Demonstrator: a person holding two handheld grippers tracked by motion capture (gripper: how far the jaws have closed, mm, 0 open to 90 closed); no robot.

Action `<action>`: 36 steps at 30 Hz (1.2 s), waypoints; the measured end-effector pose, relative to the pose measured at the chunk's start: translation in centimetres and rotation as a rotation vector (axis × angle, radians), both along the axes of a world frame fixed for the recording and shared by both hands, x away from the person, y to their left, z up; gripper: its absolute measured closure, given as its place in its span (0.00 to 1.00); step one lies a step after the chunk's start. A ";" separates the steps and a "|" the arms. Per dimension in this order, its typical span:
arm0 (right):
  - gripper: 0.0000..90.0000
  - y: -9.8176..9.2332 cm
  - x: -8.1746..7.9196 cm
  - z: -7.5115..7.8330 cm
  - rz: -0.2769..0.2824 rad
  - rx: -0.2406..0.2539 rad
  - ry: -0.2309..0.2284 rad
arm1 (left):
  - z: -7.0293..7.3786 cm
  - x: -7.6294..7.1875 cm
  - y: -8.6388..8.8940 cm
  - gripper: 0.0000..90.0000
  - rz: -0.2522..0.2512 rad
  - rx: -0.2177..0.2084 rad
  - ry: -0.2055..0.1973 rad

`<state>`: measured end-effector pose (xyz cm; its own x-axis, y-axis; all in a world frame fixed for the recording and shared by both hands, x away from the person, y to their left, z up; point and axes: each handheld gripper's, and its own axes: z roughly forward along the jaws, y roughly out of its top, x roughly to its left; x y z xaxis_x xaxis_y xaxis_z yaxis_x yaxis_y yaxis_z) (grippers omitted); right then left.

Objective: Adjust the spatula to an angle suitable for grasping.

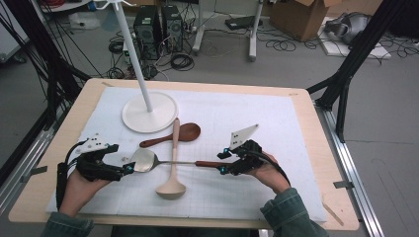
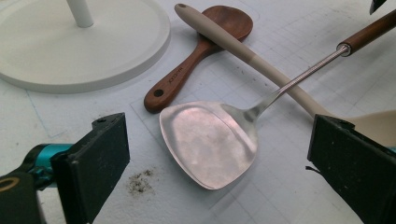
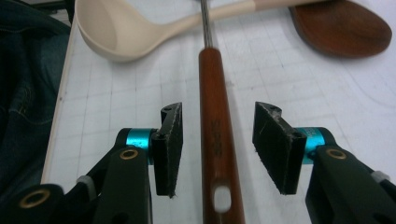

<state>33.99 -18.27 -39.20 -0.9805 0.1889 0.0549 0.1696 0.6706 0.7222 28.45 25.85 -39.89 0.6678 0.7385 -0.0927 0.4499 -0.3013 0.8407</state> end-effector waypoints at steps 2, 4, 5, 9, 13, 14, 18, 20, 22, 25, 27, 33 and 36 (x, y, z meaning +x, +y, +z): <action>0.59 -0.5 -0.2 -0.2 -0.005 -0.005 -0.001 | 0.0 0.0 0.0 0.07 0.001 -0.003 -0.001; 0.59 -0.8 -0.4 -0.4 -0.010 -0.009 0.003 | 0.0 0.0 0.0 0.07 0.000 -0.003 -0.001; 0.60 -1.0 -0.5 -0.5 -0.011 -0.010 0.003 | 0.0 0.0 0.0 0.07 -0.001 -0.004 0.000; 0.64 -1.5 -0.7 -0.8 -0.013 -0.013 0.000 | 0.0 0.0 -0.1 0.08 -0.012 -0.006 0.001; 0.68 -1.7 -0.7 -1.2 -0.017 -0.031 0.005 | 0.0 0.0 -0.3 0.09 -0.021 -0.006 0.001; 0.71 -1.8 -0.6 -1.3 -0.011 -0.035 0.006 | 0.0 0.0 -0.4 0.09 -0.026 -0.007 0.003; 0.79 -1.9 -0.5 -1.3 -0.005 -0.028 0.001 | 0.1 0.1 -0.7 0.11 -0.043 -0.013 0.003; 0.79 -1.9 -0.4 -1.1 0.006 -0.033 0.007 | 0.1 0.1 -0.8 0.12 -0.047 -0.011 -0.002; 0.80 -1.8 -0.4 -0.9 0.015 -0.047 -0.002 | 0.2 0.2 -1.0 0.12 -0.055 -0.016 -0.003; 0.80 -1.7 -0.4 -0.3 0.023 -0.040 -0.014 | 0.3 0.3 -1.2 0.14 -0.073 -0.019 -0.007; 0.80 -1.6 -0.4 0.3 0.027 -0.034 -0.022 | 0.3 0.5 -1.4 0.17 -0.085 -0.020 -0.007; 0.80 -1.1 -0.3 2.1 0.044 -0.026 -0.057 | 0.5 1.1 -2.4 0.26 -0.144 -0.028 0.004; 0.80 -0.8 -0.1 3.0 0.050 -0.016 -0.066 | 0.5 1.4 -2.9 0.32 -0.179 -0.023 0.005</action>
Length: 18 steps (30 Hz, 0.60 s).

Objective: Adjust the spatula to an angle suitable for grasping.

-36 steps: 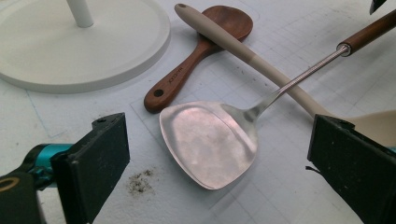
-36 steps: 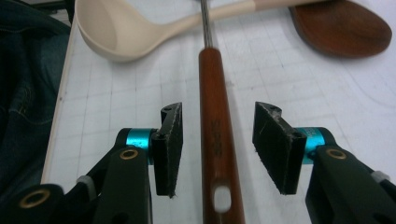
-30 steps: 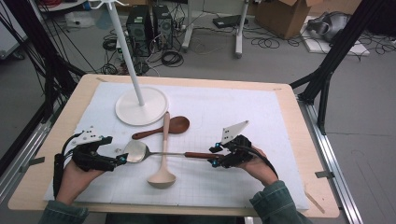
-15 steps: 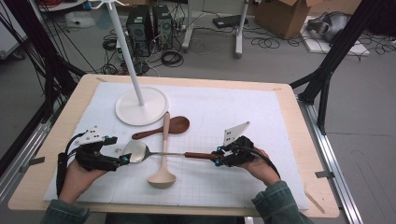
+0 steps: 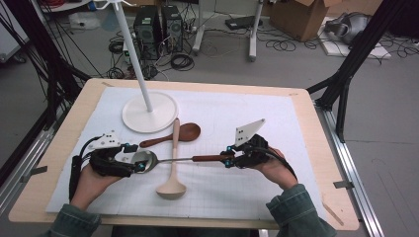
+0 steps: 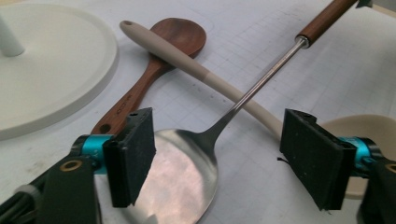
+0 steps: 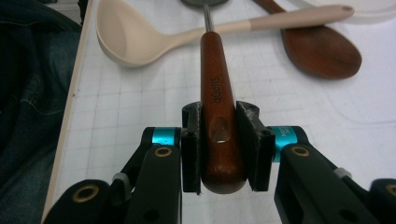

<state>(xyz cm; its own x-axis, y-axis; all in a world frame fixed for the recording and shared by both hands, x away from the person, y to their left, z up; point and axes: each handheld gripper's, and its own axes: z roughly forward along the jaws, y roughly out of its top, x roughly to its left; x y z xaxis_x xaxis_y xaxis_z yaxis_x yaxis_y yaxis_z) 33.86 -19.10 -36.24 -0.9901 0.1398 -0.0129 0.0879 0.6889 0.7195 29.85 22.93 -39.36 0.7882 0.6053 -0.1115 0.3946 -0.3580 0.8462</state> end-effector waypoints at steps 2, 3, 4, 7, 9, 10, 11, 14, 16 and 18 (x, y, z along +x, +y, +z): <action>0.80 0.2 0.1 0.5 0.002 0.006 -0.008 | 0.1 0.2 -0.5 0.35 -0.022 -0.005 -0.003; 0.80 0.3 0.1 0.8 0.004 0.008 -0.006 | 0.1 0.3 -0.7 0.37 -0.034 -0.003 -0.002; 0.80 0.4 0.2 1.0 0.006 0.011 -0.011 | 0.2 0.4 -1.1 0.39 -0.049 -0.002 0.001; 0.80 0.7 0.2 1.8 0.009 0.019 -0.014 | 0.2 0.8 -2.0 0.45 -0.085 0.001 0.011; 0.80 0.9 0.4 2.2 0.016 0.020 -0.025 | 0.2 1.1 -2.6 0.47 -0.116 0.001 0.019; 0.80 1.0 0.4 2.4 0.015 0.024 -0.027 | 0.1 1.3 -2.9 0.48 -0.125 -0.009 0.022; 0.80 1.1 0.4 2.6 0.017 0.028 -0.029 | 0.1 1.5 -3.2 0.48 -0.136 -0.008 0.019; 0.80 1.4 0.5 3.3 0.025 0.048 -0.039 | 0.0 1.8 -4.0 0.51 -0.152 -0.004 0.016; 0.80 1.6 0.6 3.7 0.026 0.056 -0.040 | 0.0 2.1 -4.5 0.52 -0.160 -0.006 0.016; 0.80 1.9 0.7 4.0 0.031 0.059 -0.045 | -0.1 2.4 -4.9 0.55 -0.173 -0.010 0.020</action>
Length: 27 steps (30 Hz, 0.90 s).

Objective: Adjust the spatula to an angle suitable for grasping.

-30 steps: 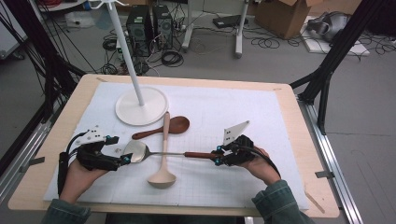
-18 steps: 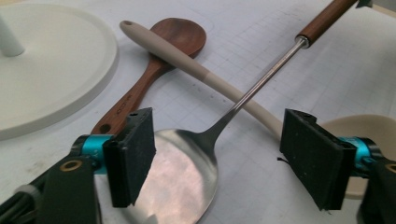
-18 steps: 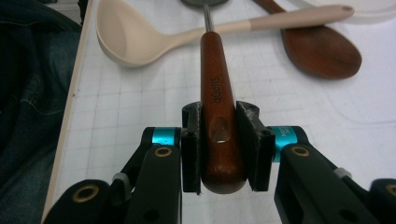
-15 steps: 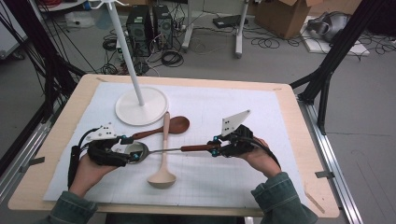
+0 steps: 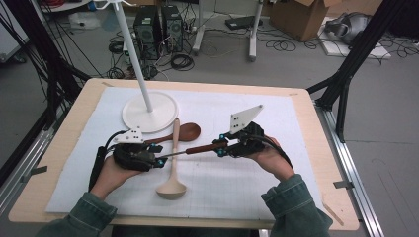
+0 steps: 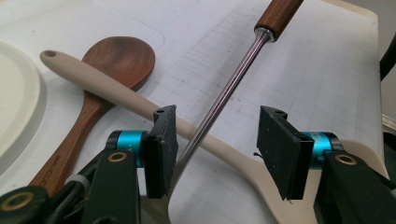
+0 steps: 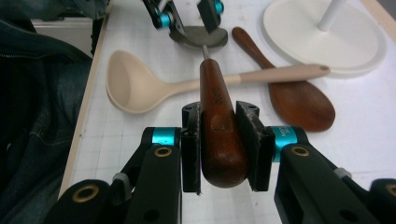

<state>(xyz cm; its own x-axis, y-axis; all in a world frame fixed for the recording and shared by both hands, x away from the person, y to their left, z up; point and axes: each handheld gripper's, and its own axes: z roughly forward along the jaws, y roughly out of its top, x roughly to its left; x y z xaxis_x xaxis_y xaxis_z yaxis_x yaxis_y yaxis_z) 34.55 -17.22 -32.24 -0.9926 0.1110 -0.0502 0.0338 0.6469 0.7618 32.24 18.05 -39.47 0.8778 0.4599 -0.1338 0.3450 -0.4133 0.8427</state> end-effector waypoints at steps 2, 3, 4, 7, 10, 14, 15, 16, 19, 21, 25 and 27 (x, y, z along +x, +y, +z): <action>0.80 0.3 0.1 0.4 0.005 0.011 -0.006 | -0.1 0.2 -0.4 0.57 -0.001 -0.006 0.010; 0.80 0.4 0.1 0.5 0.006 0.014 -0.006 | -0.1 0.4 -0.6 0.58 -0.007 -0.003 0.013; 0.80 0.6 0.2 0.7 0.007 0.019 -0.006 | -0.2 0.5 -0.8 0.60 -0.012 -0.002 0.012; 0.80 0.9 0.3 1.0 0.007 0.040 -0.006 | -0.2 0.9 -1.3 0.65 -0.025 0.006 0.011; 0.80 1.3 0.3 1.3 0.009 0.051 -0.005 | -0.2 1.1 -1.6 0.69 -0.026 0.014 0.003; 0.80 1.5 0.4 1.8 0.008 0.080 0.000 | 0.0 1.4 -1.5 0.78 -0.029 0.008 -0.017; 0.80 1.6 0.4 1.9 0.004 0.086 0.005 | 0.0 1.4 -1.5 0.78 -0.030 0.005 -0.018; 0.80 1.7 0.5 1.9 0.001 0.090 0.007 | 0.1 1.4 -1.5 0.79 -0.035 0.007 -0.019; 0.80 1.7 0.6 2.0 -0.011 0.109 0.020 | 0.3 1.4 -1.5 0.80 -0.034 0.016 -0.034; 0.77 1.8 0.6 2.1 -0.029 0.120 0.018 | 0.3 1.4 -1.4 0.81 -0.046 0.012 -0.032; 0.73 1.8 0.7 2.1 -0.069 0.126 0.000 | 0.4 1.3 -1.3 0.84 -0.074 0.007 -0.021; 0.69 1.8 0.9 2.1 -0.096 0.136 -0.002 | 0.4 1.1 -1.3 0.85 -0.088 0.012 -0.022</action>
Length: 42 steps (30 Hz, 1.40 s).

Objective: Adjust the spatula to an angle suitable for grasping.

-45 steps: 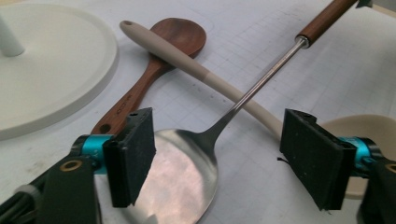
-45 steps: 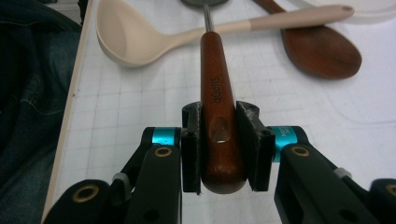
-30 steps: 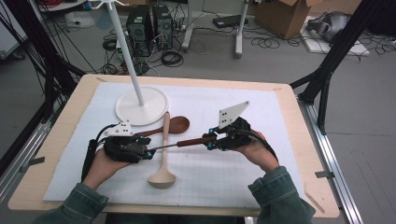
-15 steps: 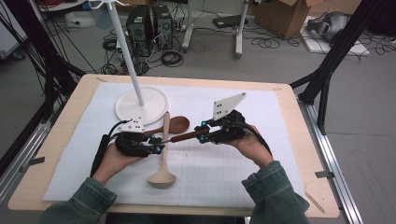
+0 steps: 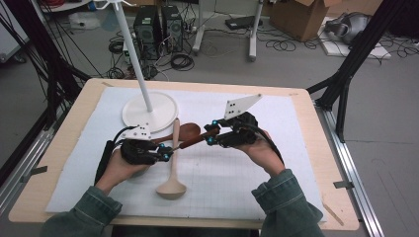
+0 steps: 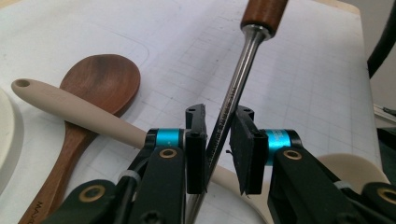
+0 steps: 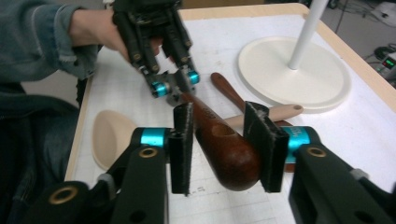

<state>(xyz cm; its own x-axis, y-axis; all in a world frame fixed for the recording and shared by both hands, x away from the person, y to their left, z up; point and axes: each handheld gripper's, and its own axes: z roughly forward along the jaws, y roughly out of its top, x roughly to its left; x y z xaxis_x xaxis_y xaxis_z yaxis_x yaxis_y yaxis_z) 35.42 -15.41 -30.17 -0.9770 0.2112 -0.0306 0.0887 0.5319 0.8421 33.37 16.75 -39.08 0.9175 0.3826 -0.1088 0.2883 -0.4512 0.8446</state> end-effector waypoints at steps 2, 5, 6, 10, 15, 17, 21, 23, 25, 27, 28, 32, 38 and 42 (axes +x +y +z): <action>0.68 -0.1 0.2 -0.1 -0.017 0.007 0.011 | 0.0 -0.1 0.0 0.86 -0.005 0.008 -0.001; 0.63 -0.2 0.4 -0.2 -0.060 0.019 0.027 | 0.0 -0.1 0.2 0.88 -0.012 0.011 0.002; 0.61 -0.3 0.5 -0.3 -0.078 0.020 0.031 | 0.0 -0.1 0.3 0.89 -0.014 0.009 0.002; 0.59 -0.5 0.9 -0.7 -0.107 0.026 0.051 | 0.0 -0.2 0.6 0.91 -0.018 0.008 0.001; 0.56 0.1 1.2 -1.2 -0.160 0.035 0.085 | 0.1 -0.2 0.8 0.92 -0.019 -0.002 -0.001; 0.56 0.4 1.3 -1.4 -0.163 0.030 0.097 | 0.2 -0.3 0.9 0.93 -0.014 -0.008 -0.001; 0.55 1.5 1.4 -1.5 -0.174 0.052 0.120 | 0.2 -0.2 1.0 0.93 -0.008 -0.012 -0.006; 0.54 2.1 1.5 -1.5 -0.182 0.070 0.138 | 0.3 -0.2 1.0 0.93 -0.001 -0.023 -0.010; 0.55 2.6 1.7 -1.4 -0.182 0.088 0.155 | 0.5 -0.2 1.2 0.93 0.008 -0.026 -0.016; 0.55 3.0 1.8 -1.3 -0.193 0.118 0.189 | 0.6 -0.2 1.3 0.93 0.022 -0.027 -0.020; 0.55 3.3 1.9 -1.2 -0.198 0.129 0.201 | 0.7 -0.2 1.4 0.93 0.029 -0.027 -0.027; 0.58 4.0 2.2 -0.8 -0.215 0.160 0.220 | 1.2 -0.2 1.4 0.93 0.046 -0.015 -0.046; 0.67 4.5 2.2 -0.2 -0.207 0.167 0.216 | 1.6 -0.3 1.7 0.92 0.041 -0.042 -0.030; 0.71 4.7 2.3 0.4 -0.173 0.175 0.221 | 1.9 0.0 2.2 0.87 0.019 -0.096 0.007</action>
